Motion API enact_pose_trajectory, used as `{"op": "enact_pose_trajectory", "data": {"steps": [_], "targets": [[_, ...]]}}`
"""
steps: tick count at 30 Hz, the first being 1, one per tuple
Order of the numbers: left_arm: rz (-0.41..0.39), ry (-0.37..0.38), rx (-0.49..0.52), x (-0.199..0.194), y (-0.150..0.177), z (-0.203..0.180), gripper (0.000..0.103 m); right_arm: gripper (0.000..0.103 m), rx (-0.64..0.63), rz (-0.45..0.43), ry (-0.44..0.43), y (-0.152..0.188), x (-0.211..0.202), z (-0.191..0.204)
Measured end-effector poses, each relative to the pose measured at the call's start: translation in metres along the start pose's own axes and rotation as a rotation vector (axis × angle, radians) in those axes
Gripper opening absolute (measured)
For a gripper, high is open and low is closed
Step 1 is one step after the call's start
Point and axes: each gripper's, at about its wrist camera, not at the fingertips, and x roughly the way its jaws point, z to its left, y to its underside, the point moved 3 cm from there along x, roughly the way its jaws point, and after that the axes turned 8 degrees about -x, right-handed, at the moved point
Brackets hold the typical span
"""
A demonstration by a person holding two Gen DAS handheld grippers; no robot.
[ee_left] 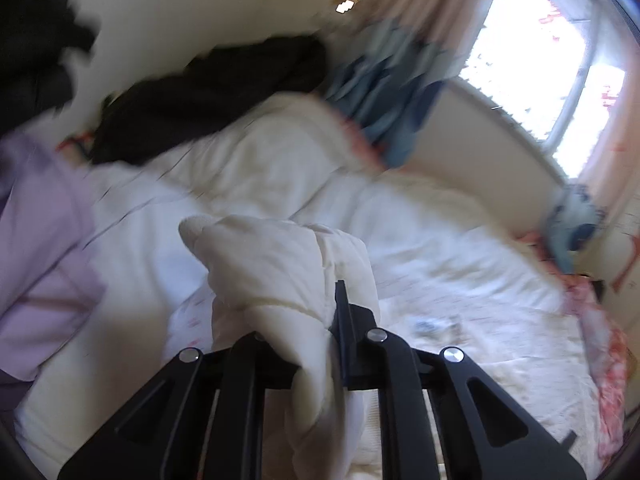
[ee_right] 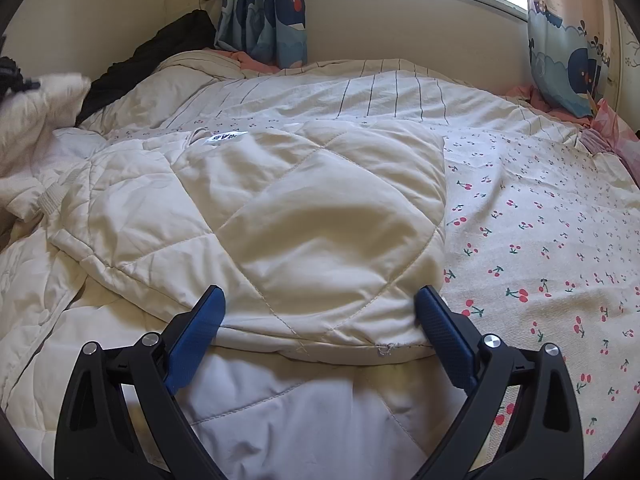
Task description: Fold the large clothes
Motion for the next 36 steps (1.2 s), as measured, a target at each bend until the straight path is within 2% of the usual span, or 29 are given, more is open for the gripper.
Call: {"op": "enact_pose_trajectory", "data": {"steps": [5, 8, 12, 18, 21, 24, 26, 28, 30, 32, 34, 36], "targets": [[-0.021, 0.144, 0.088, -0.013, 0.012, -0.063, 0.014, 0.093, 0.007, -0.017, -0.008, -0.003, -0.002, 0.000], [-0.001, 0.222, 0.158, -0.009, 0.033, -0.103, 0.013, 0.093, 0.018, -0.039, -0.018, -0.005, -0.006, -0.001], [0.038, 0.287, 0.228, 0.002, 0.067, -0.145, 0.013, 0.093, 0.032, -0.061, -0.030, -0.004, -0.009, -0.004], [0.097, 0.320, 0.331, 0.040, 0.138, -0.194, 0.012, 0.093, 0.052, -0.081, -0.049, -0.005, -0.011, -0.007], [0.175, 0.313, 0.397, 0.071, 0.185, -0.208, 0.012, 0.093, 0.083, -0.127, -0.081, -0.004, -0.020, -0.014], [0.309, 0.303, 0.478, 0.099, 0.240, -0.214, 0.013, 0.093, 0.155, -0.194, -0.137, -0.005, -0.033, -0.028], [0.332, 0.312, 0.521, 0.100, 0.259, -0.218, 0.018, 0.093, 0.216, -0.236, -0.181, -0.006, -0.042, -0.041], [0.357, 0.357, 0.569, 0.093, 0.274, -0.223, 0.049, 0.096, 0.306, -0.265, -0.241, -0.006, -0.046, -0.057], [0.336, 0.385, 0.651, 0.082, 0.285, -0.234, 0.056, 0.096, 0.400, -0.278, -0.305, -0.003, -0.044, -0.073], [0.328, 0.382, 0.705, 0.075, 0.291, -0.243, 0.064, 0.096, 0.489, -0.291, -0.367, 0.001, -0.043, -0.088], [0.355, 0.397, 0.688, 0.073, 0.290, -0.245, 0.067, 0.096, 0.541, -0.304, -0.432, 0.002, -0.045, -0.095], [0.403, 0.457, 0.664, 0.068, 0.288, -0.242, 0.074, 0.096, 0.544, -0.319, -0.480, -0.001, -0.051, -0.095]]}}
